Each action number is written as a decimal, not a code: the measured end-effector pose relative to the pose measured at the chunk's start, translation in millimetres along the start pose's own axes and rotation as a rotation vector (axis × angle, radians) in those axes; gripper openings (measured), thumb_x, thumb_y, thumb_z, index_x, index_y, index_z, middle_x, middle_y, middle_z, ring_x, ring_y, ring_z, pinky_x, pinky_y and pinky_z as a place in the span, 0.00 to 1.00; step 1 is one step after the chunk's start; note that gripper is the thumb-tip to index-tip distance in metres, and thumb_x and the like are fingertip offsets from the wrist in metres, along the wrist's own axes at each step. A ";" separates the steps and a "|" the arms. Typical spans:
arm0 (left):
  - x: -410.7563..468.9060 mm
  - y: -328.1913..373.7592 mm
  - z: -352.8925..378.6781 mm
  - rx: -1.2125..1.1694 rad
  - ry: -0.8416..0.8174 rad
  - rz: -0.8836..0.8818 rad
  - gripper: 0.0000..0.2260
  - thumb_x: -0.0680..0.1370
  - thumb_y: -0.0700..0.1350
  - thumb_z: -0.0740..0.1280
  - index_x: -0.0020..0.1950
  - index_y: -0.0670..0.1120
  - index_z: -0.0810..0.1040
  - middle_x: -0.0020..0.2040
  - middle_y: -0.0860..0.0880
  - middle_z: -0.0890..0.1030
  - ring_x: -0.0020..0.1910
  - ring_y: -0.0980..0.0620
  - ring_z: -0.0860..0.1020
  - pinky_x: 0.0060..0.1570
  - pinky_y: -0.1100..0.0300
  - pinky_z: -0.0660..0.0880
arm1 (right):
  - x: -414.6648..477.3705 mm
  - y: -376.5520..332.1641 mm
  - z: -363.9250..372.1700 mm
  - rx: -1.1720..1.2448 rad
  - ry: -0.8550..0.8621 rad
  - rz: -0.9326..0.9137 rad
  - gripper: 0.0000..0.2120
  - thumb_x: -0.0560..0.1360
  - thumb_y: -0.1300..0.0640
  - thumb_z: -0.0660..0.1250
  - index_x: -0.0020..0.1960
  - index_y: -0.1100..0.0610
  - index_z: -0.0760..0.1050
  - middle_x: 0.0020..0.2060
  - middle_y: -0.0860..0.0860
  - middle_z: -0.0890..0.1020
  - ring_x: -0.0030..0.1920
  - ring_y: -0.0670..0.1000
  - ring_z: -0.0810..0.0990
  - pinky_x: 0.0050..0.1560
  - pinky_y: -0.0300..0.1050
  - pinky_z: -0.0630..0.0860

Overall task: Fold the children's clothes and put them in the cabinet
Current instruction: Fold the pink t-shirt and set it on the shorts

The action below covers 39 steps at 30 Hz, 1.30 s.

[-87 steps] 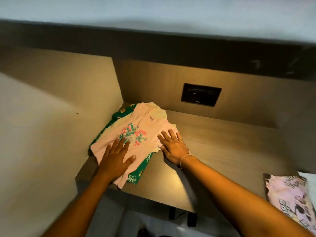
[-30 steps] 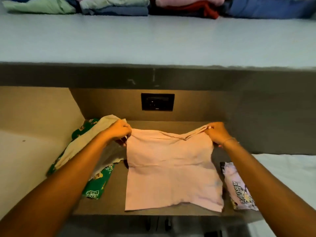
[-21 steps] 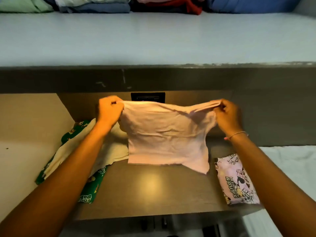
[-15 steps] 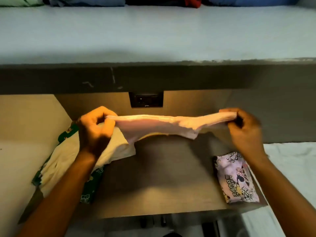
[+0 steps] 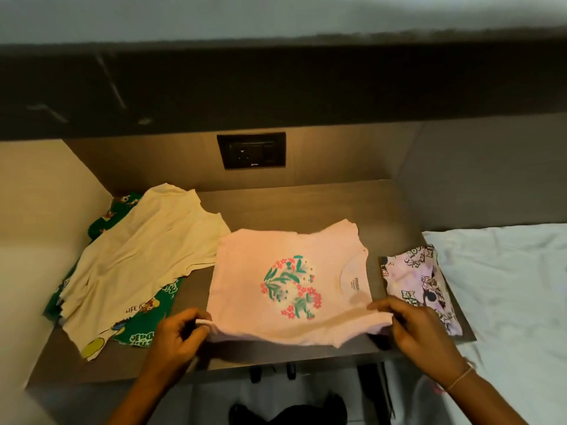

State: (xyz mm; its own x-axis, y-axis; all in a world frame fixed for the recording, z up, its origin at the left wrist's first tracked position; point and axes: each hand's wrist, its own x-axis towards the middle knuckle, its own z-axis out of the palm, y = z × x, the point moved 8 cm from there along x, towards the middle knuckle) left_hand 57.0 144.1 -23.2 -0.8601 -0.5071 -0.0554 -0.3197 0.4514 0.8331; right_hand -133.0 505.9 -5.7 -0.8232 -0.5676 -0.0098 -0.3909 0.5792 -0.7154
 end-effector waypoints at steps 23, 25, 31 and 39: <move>164.4 46.2 66.6 0.979 -0.155 0.351 0.23 0.76 0.56 0.65 0.70 0.52 0.70 0.69 0.47 0.71 0.66 0.44 0.67 0.61 0.47 0.66 | 139.1 -0.3 13.3 -0.539 -0.150 0.009 0.26 0.74 0.51 0.68 0.70 0.43 0.67 0.68 0.48 0.73 0.67 0.53 0.69 0.64 0.54 0.70; 168.3 45.3 76.3 1.034 -0.252 0.406 0.23 0.76 0.57 0.64 0.71 0.53 0.69 0.68 0.48 0.72 0.65 0.46 0.67 0.61 0.49 0.64 | 146.9 -1.9 23.8 -0.598 -0.279 -0.003 0.26 0.74 0.49 0.67 0.71 0.43 0.66 0.69 0.47 0.72 0.67 0.53 0.68 0.66 0.54 0.68; 178.0 50.0 77.9 1.044 -0.353 0.445 0.15 0.75 0.57 0.65 0.60 0.55 0.77 0.60 0.53 0.79 0.59 0.51 0.68 0.60 0.47 0.60 | 158.7 -9.3 31.5 -0.651 -0.316 0.006 0.12 0.74 0.48 0.67 0.57 0.45 0.76 0.54 0.49 0.81 0.57 0.54 0.74 0.57 0.51 0.70; 132.4 80.4 46.9 0.864 -0.113 0.727 0.08 0.71 0.54 0.71 0.47 0.53 0.84 0.43 0.53 0.85 0.45 0.49 0.78 0.50 0.51 0.70 | 122.3 -20.5 20.7 -0.641 -0.012 -0.121 0.09 0.68 0.54 0.71 0.45 0.46 0.74 0.45 0.47 0.80 0.49 0.52 0.75 0.45 0.47 0.66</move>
State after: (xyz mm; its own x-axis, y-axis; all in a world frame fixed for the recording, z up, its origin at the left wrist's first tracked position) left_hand -101.2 147.8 10.7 -0.9707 0.1317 0.2010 0.1408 0.9895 0.0316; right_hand -217.1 412.6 -6.7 -0.7550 -0.6548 0.0343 -0.6513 0.7430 -0.1538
